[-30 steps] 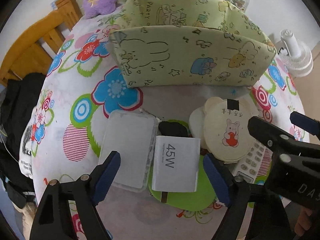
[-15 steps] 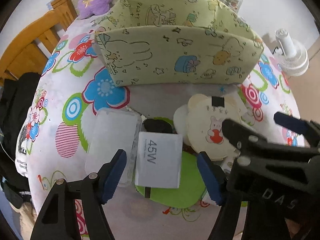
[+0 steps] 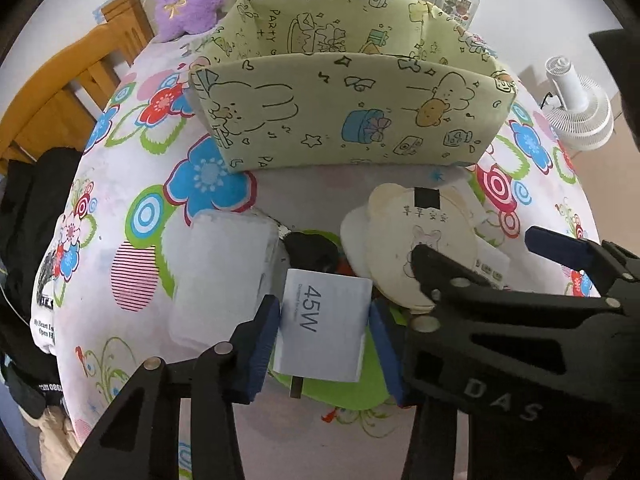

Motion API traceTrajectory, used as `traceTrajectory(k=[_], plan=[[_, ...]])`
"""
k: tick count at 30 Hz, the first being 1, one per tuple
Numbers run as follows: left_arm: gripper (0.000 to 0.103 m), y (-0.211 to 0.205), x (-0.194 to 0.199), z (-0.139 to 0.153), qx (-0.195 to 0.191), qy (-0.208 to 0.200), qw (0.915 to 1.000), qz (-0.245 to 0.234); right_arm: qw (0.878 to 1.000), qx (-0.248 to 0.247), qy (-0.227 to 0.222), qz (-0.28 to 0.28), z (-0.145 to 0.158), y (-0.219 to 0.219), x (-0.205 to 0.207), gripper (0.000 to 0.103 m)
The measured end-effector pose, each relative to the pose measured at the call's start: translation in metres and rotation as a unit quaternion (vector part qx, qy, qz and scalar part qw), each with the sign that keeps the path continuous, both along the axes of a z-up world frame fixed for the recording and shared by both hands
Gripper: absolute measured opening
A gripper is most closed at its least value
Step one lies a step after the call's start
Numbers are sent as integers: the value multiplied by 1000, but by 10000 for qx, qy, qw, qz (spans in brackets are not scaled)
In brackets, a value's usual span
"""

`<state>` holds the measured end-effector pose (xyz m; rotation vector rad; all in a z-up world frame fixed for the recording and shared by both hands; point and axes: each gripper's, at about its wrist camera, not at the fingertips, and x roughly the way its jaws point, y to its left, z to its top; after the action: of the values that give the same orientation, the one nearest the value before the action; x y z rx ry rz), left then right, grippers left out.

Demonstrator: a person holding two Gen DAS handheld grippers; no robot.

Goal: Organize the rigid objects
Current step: 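Lower the left tool to the white charger while the right tool approaches the bunny compact, then close the left gripper on the charger while the right gripper grasps the bunny compact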

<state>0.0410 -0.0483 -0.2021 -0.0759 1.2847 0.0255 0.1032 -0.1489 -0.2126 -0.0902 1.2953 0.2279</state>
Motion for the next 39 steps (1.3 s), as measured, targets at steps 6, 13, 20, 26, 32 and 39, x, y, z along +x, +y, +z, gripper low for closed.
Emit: traceTrajectory(k=[6, 13, 20, 26, 32, 39], plan=[[48, -2, -5, -1, -151, 45, 9998, 132, 9999, 62, 56, 151, -3, 3, 0, 100], [51, 1, -9, -17, -525, 365, 9969, 462, 9983, 42, 53, 574, -8, 23, 0, 100], [50, 1, -4, -17, -493, 308, 9972, 476, 9979, 17, 16, 651, -15, 32, 8, 97], [49, 7, 4, -17, -462, 316, 9973, 472, 9976, -77, -67, 687, -15, 33, 13, 78], [49, 16, 15, -12, -420, 316, 9978, 407, 9983, -81, -76, 570, -11, 25, 13, 78], [49, 14, 32, 0, -376, 190, 9989, 198, 9992, -13, -154, 364, 4, 10, 7, 78]])
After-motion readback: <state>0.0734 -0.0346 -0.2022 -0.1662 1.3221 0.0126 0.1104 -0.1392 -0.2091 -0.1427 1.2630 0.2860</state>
